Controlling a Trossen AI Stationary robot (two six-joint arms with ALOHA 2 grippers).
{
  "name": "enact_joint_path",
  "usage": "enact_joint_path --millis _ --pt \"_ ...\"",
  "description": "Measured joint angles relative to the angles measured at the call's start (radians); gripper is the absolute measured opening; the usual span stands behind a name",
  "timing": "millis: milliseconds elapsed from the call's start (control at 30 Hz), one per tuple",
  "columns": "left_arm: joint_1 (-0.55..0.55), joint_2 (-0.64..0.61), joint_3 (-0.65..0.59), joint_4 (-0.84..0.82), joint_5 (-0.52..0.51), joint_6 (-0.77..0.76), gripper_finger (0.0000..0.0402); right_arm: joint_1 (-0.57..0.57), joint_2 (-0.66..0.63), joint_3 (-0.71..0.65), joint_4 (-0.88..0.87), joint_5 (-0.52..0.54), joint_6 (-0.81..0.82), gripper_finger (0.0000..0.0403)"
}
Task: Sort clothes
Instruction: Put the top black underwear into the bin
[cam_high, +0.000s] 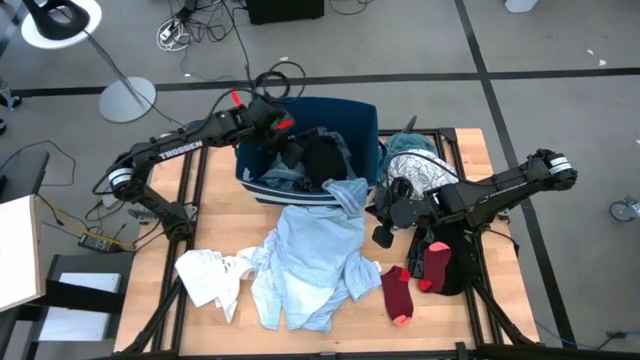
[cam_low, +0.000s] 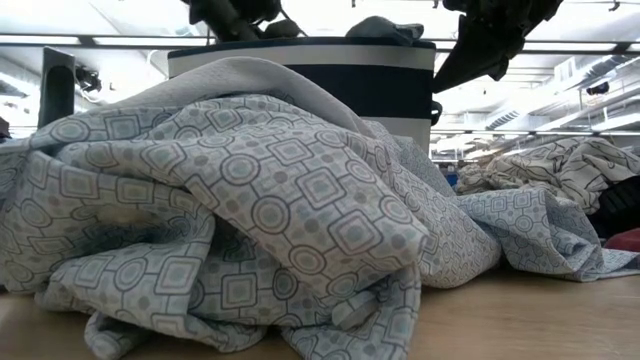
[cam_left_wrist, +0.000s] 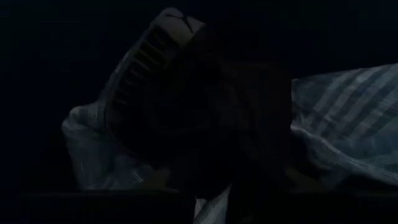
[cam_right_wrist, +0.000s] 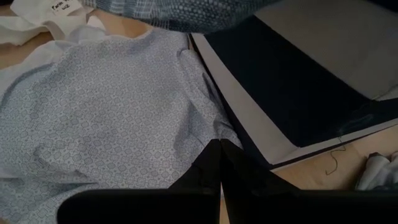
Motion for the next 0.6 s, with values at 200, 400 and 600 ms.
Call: enact_joint_path --millis 200,400,600 --pt "-0.003 -0.041 0.016 -0.004 -0.039 0.047 0.0124 0.0 0.0 0.0 0.0 0.0 0.003 0.0005" --pt "-0.044 -0.144 0.022 -0.011 -0.135 0.074 0.0124 0.002 0.0 0.0 -0.001 -0.023 0.004 0.0005" --pt "-0.145 -0.294 -0.032 -0.037 -0.293 0.115 0.0124 0.003 0.0 0.0 -0.001 -0.031 0.011 0.0005"
